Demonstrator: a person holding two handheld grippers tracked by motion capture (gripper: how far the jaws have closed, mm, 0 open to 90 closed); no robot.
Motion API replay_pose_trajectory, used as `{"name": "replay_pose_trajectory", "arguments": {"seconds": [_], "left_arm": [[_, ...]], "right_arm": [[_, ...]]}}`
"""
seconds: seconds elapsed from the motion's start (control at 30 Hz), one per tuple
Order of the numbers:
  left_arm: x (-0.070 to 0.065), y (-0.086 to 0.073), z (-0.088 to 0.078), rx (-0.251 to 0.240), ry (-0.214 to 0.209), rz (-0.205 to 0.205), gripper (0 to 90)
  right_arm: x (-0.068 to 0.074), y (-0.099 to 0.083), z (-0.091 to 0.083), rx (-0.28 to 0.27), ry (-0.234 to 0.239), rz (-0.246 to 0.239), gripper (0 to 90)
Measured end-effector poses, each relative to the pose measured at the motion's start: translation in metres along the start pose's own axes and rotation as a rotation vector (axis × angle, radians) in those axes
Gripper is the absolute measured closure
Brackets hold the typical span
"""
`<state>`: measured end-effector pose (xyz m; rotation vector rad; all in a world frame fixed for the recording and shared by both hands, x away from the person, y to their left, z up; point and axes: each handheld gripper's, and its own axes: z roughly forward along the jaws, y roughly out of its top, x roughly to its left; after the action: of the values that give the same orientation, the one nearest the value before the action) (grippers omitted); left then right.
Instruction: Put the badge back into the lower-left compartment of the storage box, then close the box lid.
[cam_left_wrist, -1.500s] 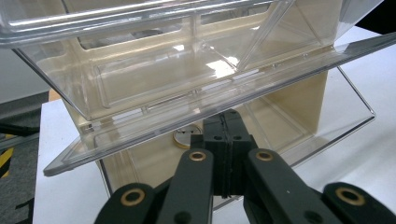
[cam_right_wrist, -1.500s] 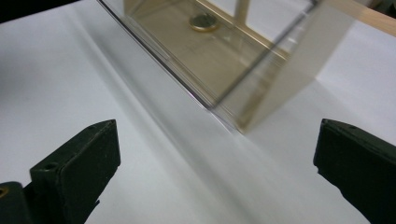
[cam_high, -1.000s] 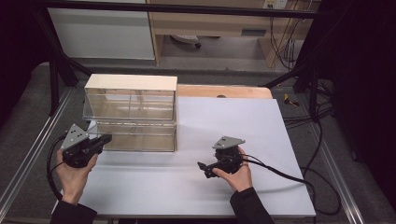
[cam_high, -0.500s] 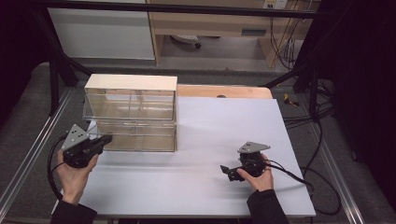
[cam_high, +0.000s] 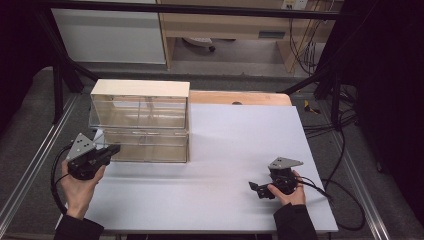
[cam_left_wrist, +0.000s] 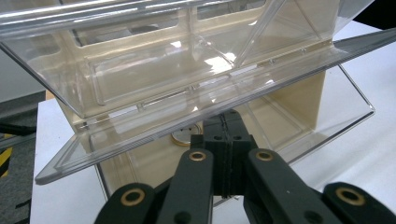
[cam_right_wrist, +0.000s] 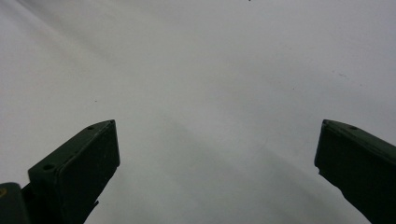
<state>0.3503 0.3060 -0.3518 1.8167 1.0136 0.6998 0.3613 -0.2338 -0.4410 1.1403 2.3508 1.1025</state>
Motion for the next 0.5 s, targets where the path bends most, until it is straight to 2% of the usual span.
{"name": "replay_pose_trajectory", "arguments": {"seconds": [0.13, 0.5], "left_arm": [[-0.0006, 0.0, 0.0006, 0.003, -0.005, 0.004, 89.7], [-0.0031, -0.0035, 0.0027, 0.019, -0.006, 0.012, 89.7]], "right_arm": [[-0.0001, -0.0019, 0.0005, 0.009, -0.001, -0.014, 0.8], [-0.0015, -0.0067, -0.0019, 0.011, -0.004, 0.0, 0.8]]}}
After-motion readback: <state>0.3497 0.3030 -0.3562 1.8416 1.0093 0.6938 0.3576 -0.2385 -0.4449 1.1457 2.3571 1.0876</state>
